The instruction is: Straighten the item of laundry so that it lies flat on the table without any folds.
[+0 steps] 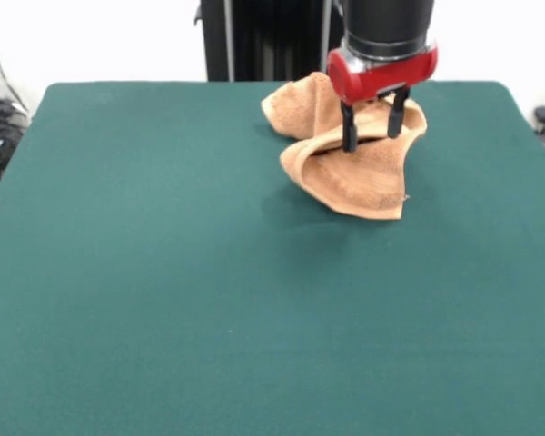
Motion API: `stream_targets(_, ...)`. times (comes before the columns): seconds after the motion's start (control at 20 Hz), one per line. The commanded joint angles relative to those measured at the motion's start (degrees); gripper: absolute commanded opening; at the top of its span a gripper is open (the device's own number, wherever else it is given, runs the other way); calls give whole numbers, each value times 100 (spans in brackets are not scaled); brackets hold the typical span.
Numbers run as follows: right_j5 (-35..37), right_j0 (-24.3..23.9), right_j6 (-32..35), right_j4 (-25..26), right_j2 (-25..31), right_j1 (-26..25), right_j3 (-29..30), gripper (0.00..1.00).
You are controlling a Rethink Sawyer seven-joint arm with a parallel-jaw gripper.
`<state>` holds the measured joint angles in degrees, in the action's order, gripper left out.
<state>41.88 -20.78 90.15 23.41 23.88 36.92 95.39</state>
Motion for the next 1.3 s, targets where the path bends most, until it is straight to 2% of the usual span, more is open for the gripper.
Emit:
stream_targets(0.05, 337, -20, 57, -121, 131, -613, 439, 100)
stream_targets(0.4, 769, 49, -184, -175, 196, -1287, -146, 100)
stream_targets(0.7, 1694, -192, -831, -345, 583, -1160, 67, 100)
stream_targets(1.0, 2285, -345, -867, -460, 789, -1069, 197, 100)
stream_targets(1.15, 2273, -377, -844, -363, 811, -1049, 218, 100)
stream_targets(1.3, 1870, -361, -749, -187, 800, -1147, 145, 100)
